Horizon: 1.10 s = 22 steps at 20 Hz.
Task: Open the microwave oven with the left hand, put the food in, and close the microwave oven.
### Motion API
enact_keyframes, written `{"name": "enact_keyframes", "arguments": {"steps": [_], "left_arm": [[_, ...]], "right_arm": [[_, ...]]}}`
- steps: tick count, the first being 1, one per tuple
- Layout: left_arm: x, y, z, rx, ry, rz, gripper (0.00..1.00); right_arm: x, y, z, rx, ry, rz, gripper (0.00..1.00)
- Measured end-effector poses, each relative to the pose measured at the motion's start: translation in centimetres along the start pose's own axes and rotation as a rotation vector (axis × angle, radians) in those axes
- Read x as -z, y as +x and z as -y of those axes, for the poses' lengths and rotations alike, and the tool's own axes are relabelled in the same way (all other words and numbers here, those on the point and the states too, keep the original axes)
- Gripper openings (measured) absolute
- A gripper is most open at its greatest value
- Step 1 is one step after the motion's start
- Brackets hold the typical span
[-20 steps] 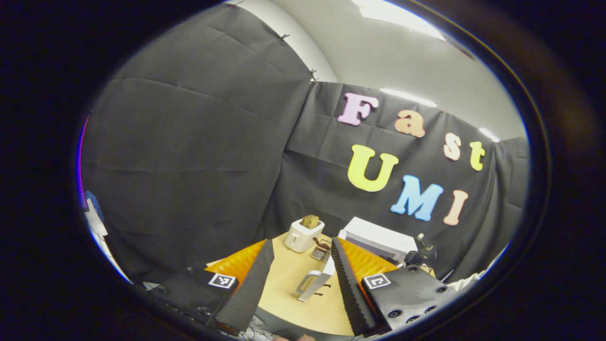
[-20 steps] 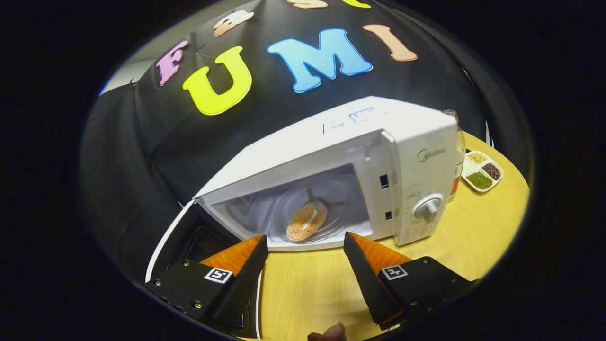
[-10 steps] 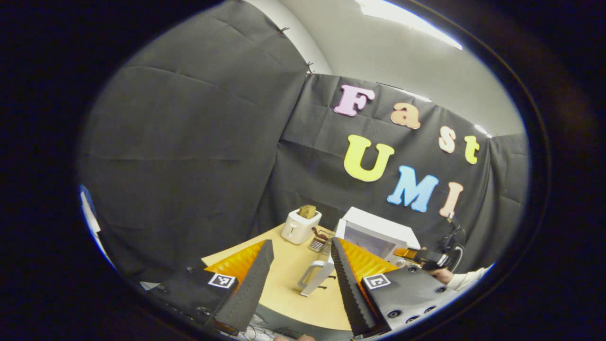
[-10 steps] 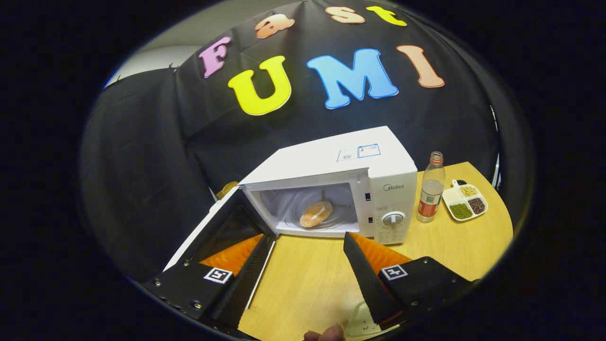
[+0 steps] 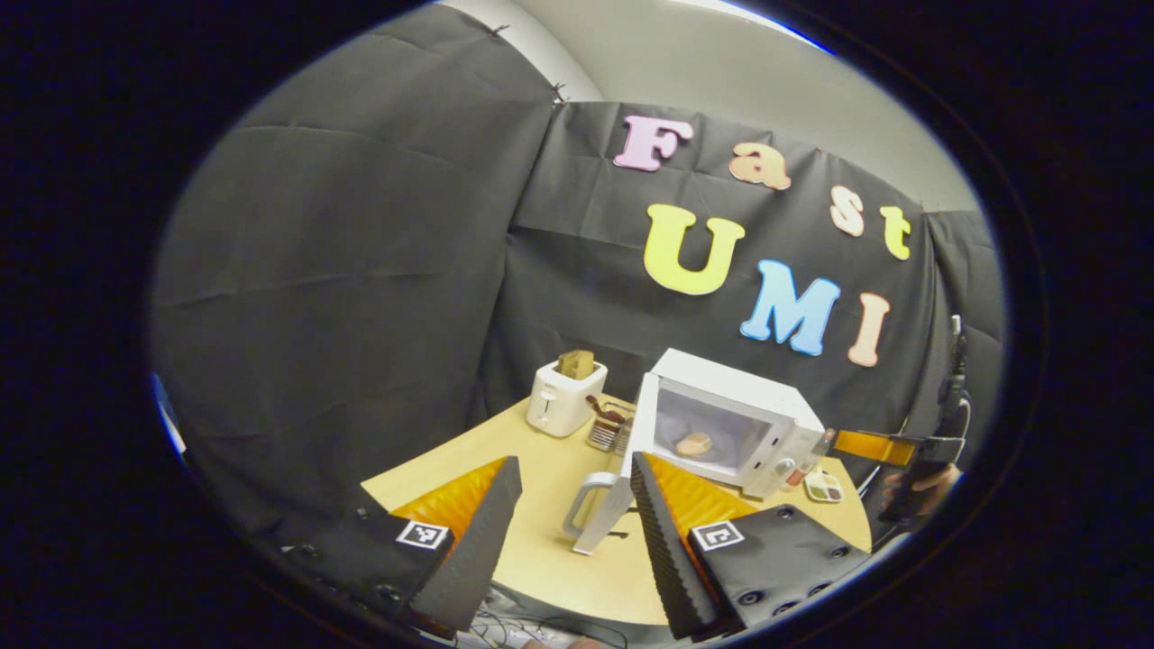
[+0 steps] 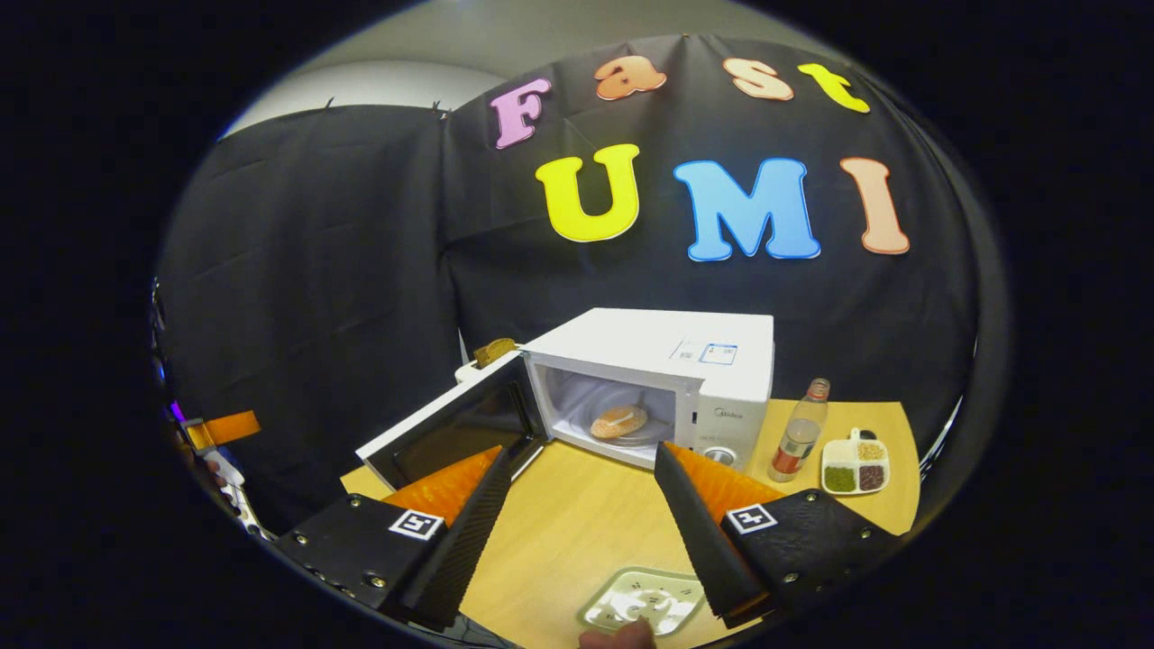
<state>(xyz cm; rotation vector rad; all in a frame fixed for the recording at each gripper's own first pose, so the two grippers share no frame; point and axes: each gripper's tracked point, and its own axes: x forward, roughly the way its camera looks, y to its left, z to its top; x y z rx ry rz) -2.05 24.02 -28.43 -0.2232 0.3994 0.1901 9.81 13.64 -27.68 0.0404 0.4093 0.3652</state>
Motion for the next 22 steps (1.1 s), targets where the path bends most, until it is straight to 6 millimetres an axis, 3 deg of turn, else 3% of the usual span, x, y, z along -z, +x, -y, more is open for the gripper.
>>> {"name": "enact_keyframes", "arguments": {"steps": [1, 2, 5, 7, 9, 10, 11, 14, 17, 22], "left_arm": [[0.5, 1.2, -0.3, 0.003, 0.026, -0.015, 0.88], [1.2, 2.6, -0.8, 0.006, 0.056, -0.030, 0.82], [4.0, 6.6, -1.5, 0.058, 0.073, -0.097, 0.77], [5.7, 9.3, -3.0, 0.074, 0.074, -0.131, 0.83], [7.4, 11.6, -4.2, 0.096, 0.059, -0.169, 0.83], [8.0, 12.7, -4.8, 0.106, 0.053, -0.183, 0.78], [8.6, 13.7, -5.4, 0.116, 0.053, -0.194, 0.83], [11.2, 16.3, -7.4, 0.116, 0.084, -0.260, 0.83], [12.4, 18.0, -6.6, 0.155, 0.049, -0.275, 0.83], [13.7, 18.6, -2.7, 0.211, 0.057, -0.286, 0.84]], "right_arm": [[0.0, -0.3, 0.0, 0.008, -0.017, 0.005, 0.98], [0.4, -0.6, 0.1, 0.023, -0.031, 0.005, 0.98], [1.4, -1.3, 0.1, 0.069, -0.018, -0.020, 0.98], [1.1, -1.7, 0.1, 0.096, -0.018, -0.019, 0.98], [1.7, -2.2, 0.1, 0.133, 0.000, -0.035, 0.98], [1.8, -2.3, -0.1, 0.145, 0.020, -0.037, 0.98], [2.0, -2.4, -0.2, 0.159, 0.040, -0.044, 0.98], [2.8, -3.0, -0.1, 0.217, 0.067, -0.070, 0.98], [3.0, -3.9, 0.0, 0.263, 0.092, -0.082, 0.98], [2.7, -5.7, 1.1, 0.326, 0.099, -0.080, 0.98]]}}
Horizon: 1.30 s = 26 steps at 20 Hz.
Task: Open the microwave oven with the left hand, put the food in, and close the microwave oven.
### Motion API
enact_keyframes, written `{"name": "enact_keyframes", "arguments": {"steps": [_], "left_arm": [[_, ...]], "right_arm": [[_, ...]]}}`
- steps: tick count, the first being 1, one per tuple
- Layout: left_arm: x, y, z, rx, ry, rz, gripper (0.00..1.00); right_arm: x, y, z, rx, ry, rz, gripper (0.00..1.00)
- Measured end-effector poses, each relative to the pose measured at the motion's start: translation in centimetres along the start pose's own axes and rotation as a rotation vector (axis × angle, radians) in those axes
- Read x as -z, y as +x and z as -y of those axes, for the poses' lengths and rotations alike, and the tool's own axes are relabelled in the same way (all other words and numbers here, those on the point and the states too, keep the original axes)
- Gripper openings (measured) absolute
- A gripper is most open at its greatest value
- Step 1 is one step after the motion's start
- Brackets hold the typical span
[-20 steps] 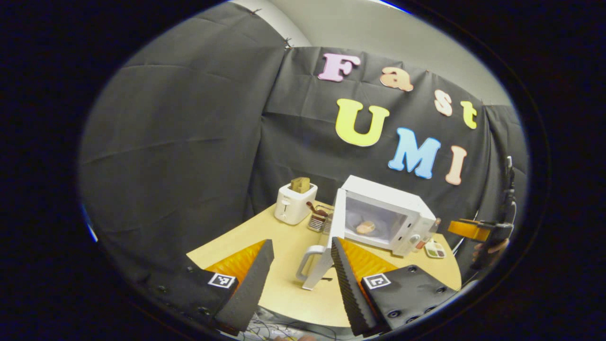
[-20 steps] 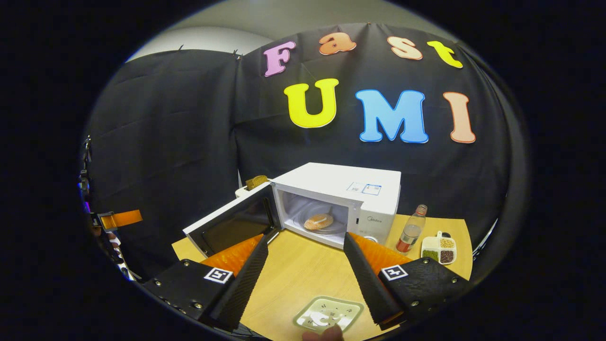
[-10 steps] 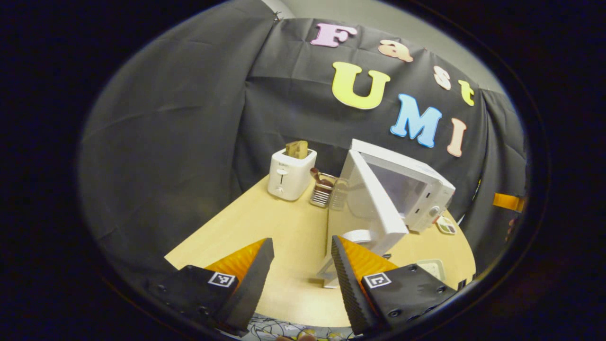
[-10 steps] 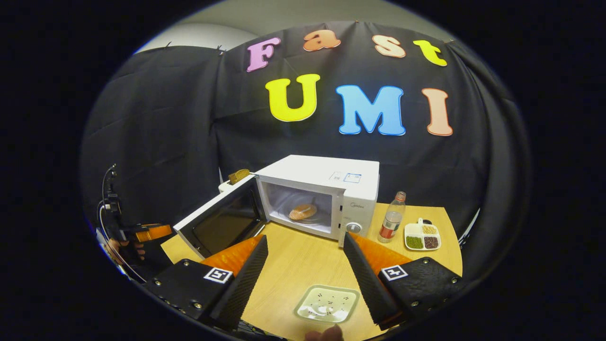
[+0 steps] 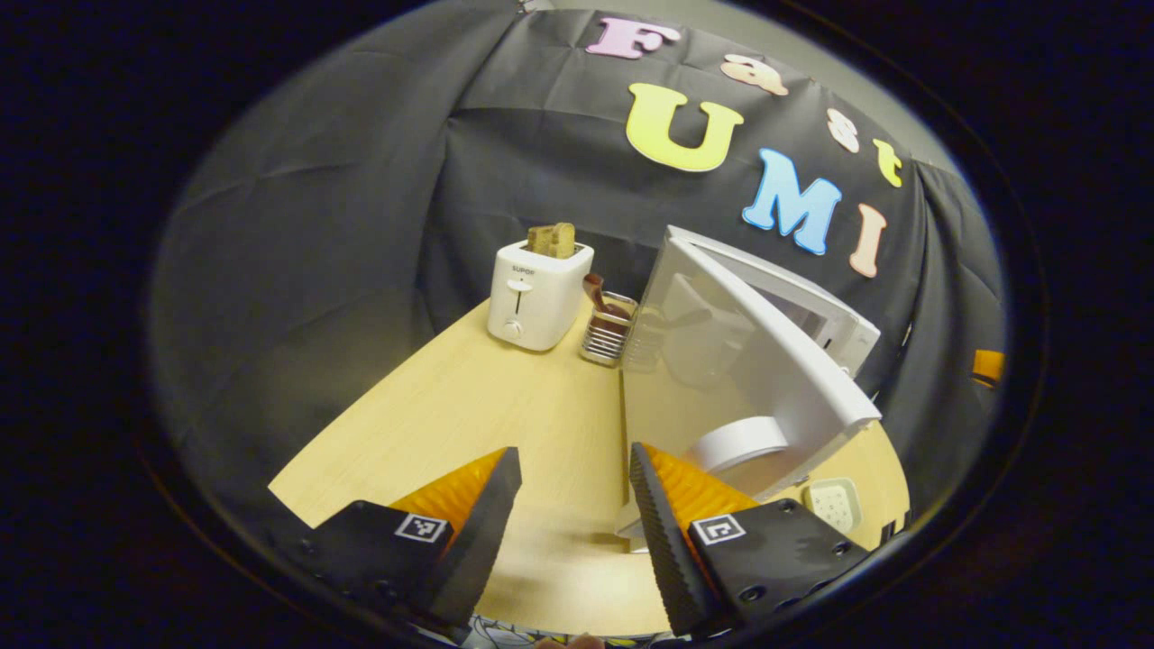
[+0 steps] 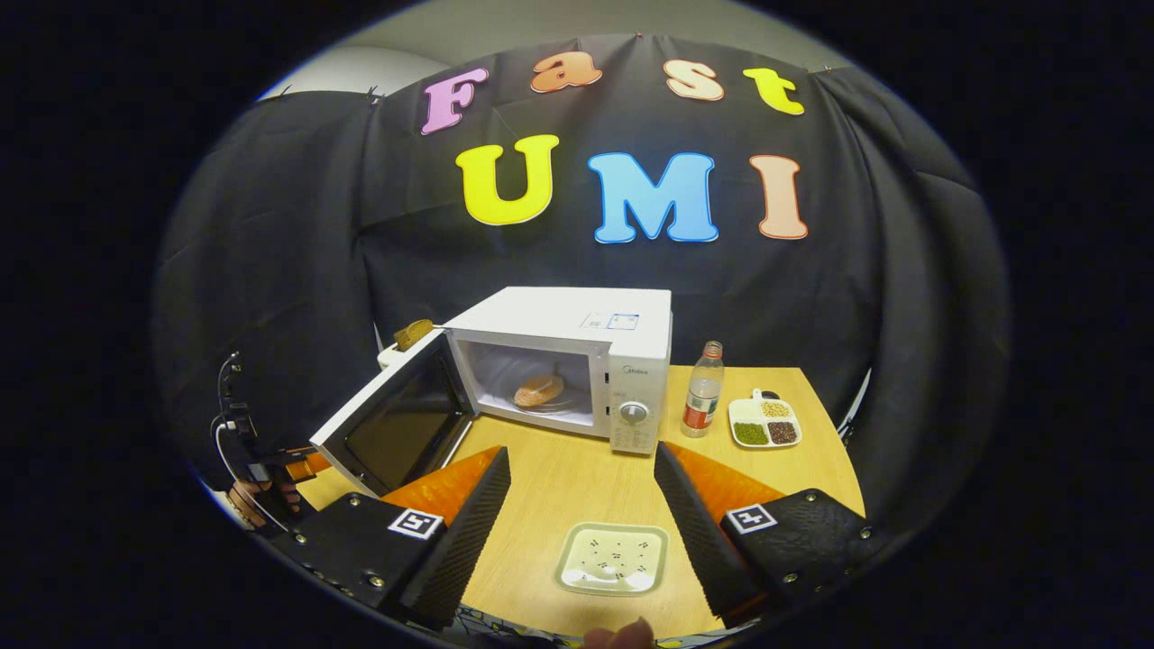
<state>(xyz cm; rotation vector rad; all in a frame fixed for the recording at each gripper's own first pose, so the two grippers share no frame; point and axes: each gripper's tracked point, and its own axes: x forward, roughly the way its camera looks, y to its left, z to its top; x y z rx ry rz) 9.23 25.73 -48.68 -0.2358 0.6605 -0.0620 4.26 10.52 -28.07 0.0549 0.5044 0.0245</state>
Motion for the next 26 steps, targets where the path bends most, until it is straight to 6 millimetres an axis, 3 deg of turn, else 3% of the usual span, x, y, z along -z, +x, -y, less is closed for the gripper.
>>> {"name": "enact_keyframes", "arguments": {"steps": [4, 5, 6, 9, 13, 14, 15, 17, 19, 20, 26], "left_arm": [[-0.5, 1.8, 6.0, 0.103, 0.078, -0.003, 0.83], [-0.8, 2.4, 7.3, 0.118, 0.110, 0.002, 0.78], [-1.0, 2.9, 8.8, 0.142, 0.139, 0.004, 0.84], [-1.2, 5.0, 13.4, 0.211, 0.199, -0.007, 0.83], [-3.1, 6.8, 18.7, 0.271, 0.235, 0.011, 0.89], [-3.6, 7.4, 19.8, 0.284, 0.239, 0.015, 0.78], [-4.1, 8.3, 20.5, 0.282, 0.250, 0.022, 0.83], [-4.9, 9.6, 22.3, 0.302, 0.252, 0.024, 0.78], [-5.3, 11.0, 24.0, 0.322, 0.255, 0.025, 0.78], [-5.7, 11.7, 24.8, 0.329, 0.261, 0.028, 0.83], [-7.1, 15.8, 28.5, 0.364, 0.271, 0.033, 0.83]], "right_arm": [[0.5, -1.0, 1.5, 0.034, 0.037, -0.014, 0.98], [0.4, -1.2, 1.9, 0.042, 0.048, -0.011, 0.98], [0.5, -1.4, 2.4, 0.053, 0.053, -0.011, 0.98], [0.4, -2.1, 4.0, 0.085, 0.065, -0.010, 0.99], [0.2, -3.0, 6.7, 0.142, 0.085, -0.002, 0.98], [0.2, -3.3, 7.4, 0.156, 0.095, 0.000, 0.98], [0.2, -3.4, 8.1, 0.169, 0.106, 0.000, 0.98], [0.4, -3.4, 9.2, 0.193, 0.123, -0.006, 0.98], [0.3, -3.3, 10.3, 0.216, 0.139, -0.007, 0.98], [0.3, -3.3, 10.7, 0.225, 0.144, -0.007, 0.98], [0.3, -2.1, 12.7, 0.266, 0.156, -0.021, 0.98]]}}
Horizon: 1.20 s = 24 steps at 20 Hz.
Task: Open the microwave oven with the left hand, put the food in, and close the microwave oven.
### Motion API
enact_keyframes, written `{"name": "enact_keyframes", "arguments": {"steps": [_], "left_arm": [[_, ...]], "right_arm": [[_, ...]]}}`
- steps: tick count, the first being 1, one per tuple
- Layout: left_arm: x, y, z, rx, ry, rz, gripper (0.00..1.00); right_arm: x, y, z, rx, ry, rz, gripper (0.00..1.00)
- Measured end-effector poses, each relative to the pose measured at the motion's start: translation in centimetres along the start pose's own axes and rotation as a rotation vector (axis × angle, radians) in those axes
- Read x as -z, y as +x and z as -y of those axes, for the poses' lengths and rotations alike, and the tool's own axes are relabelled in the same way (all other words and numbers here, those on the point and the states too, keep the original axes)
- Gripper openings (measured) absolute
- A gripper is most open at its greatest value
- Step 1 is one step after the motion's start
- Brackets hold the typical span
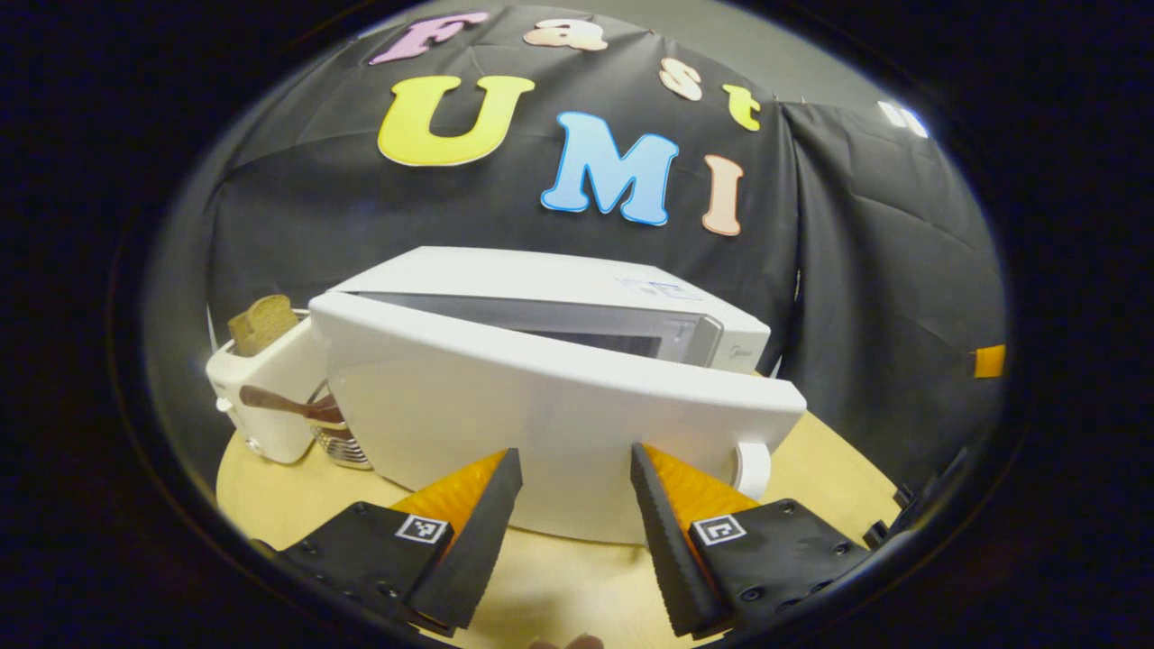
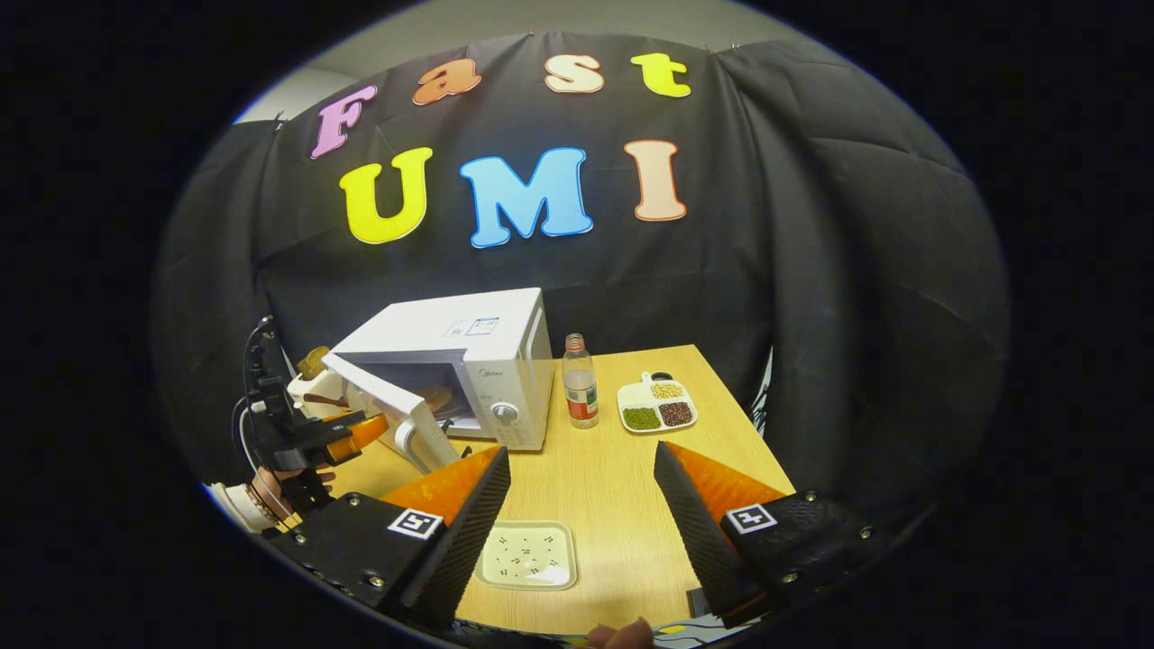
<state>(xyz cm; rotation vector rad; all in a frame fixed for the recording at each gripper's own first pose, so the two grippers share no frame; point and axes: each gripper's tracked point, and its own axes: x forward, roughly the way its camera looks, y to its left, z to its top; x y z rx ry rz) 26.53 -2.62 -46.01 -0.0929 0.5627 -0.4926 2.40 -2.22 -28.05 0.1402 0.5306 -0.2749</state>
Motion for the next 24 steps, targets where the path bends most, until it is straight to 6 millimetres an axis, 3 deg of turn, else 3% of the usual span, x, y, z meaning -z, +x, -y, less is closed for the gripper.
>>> {"name": "enact_keyframes", "arguments": {"steps": [9, 11, 20, 24], "left_arm": [[-2.2, 5.5, -0.9, -0.019, 0.003, -0.003, 0.87], [-1.3, 6.7, -1.0, -0.029, -0.028, -0.029, 0.80], [1.3, 8.6, -0.1, -0.045, -0.107, -0.124, 0.80], [1.1, 9.3, 0.4, -0.036, -0.125, -0.161, 0.80]], "right_arm": [[-0.3, 3.0, 0.5, 0.016, 0.032, -0.023, 0.98], [-0.2, 3.5, 0.2, 0.009, 0.047, -0.033, 0.98], [-0.2, 3.1, 0.7, -0.010, 0.027, -0.023, 0.98], [0.6, 1.3, 1.0, -0.037, 0.063, -0.026, 0.98]]}}
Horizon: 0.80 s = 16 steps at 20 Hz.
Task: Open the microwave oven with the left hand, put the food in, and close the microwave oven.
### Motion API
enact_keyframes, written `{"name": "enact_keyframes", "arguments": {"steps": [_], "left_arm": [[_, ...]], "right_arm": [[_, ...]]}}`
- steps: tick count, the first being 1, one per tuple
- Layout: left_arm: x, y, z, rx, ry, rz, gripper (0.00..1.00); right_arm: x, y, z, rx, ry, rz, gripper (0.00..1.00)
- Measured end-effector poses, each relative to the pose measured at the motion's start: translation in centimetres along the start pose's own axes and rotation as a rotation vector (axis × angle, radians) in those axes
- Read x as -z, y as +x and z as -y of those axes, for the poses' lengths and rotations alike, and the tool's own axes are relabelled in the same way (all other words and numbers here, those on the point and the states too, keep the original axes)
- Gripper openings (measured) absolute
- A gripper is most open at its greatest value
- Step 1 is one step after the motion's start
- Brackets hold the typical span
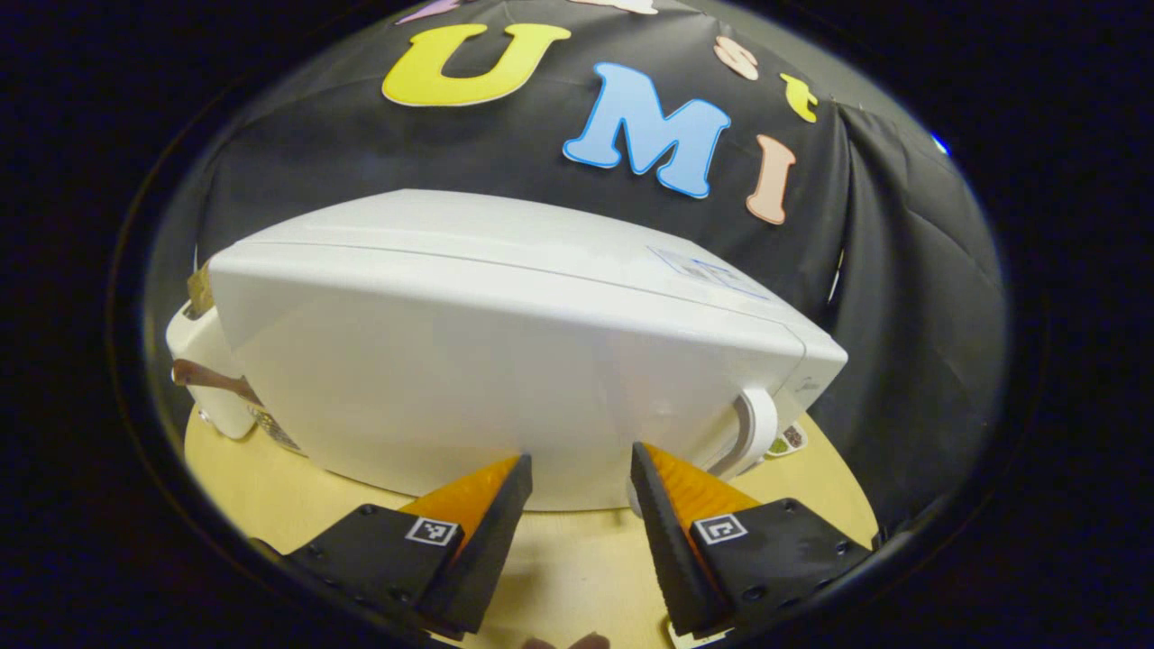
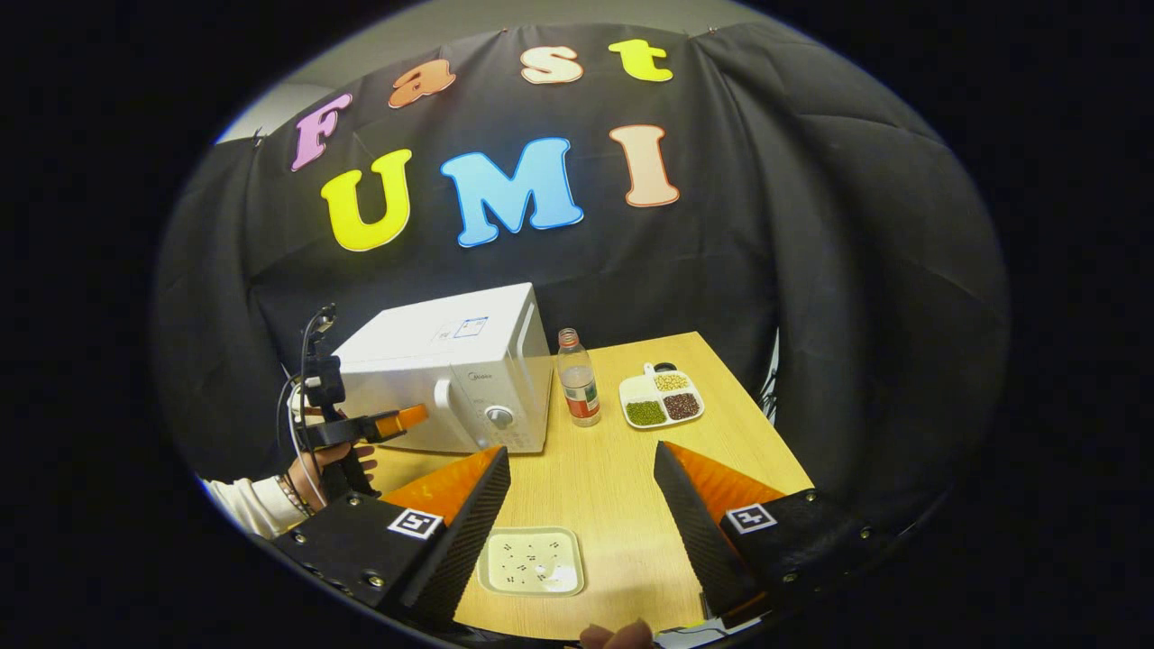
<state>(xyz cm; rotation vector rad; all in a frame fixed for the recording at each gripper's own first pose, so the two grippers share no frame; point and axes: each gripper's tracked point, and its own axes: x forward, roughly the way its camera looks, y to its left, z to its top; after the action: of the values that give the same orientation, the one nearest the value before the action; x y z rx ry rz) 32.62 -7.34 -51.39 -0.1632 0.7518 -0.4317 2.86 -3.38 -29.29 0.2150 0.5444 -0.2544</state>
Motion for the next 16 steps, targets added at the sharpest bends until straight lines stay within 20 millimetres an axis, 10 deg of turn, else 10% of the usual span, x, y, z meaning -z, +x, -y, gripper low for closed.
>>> {"name": "enact_keyframes", "arguments": {"steps": [8, 12, 16], "left_arm": [[-1.4, -8.5, 3.1, -0.007, 0.075, 0.062, 0.81], [-0.9, -17.4, 4.5, -0.033, -0.016, 0.088, 0.81], [-6.4, -28.1, 5.9, -0.087, -0.115, 0.261, 0.80]], "right_arm": [[0.4, -2.1, 0.9, -0.080, -0.002, 0.017, 0.98], [-1.7, -3.1, 2.2, -0.134, -0.004, 0.055, 0.98], [-5.6, -3.9, 3.5, -0.187, -0.071, 0.108, 0.98]]}}
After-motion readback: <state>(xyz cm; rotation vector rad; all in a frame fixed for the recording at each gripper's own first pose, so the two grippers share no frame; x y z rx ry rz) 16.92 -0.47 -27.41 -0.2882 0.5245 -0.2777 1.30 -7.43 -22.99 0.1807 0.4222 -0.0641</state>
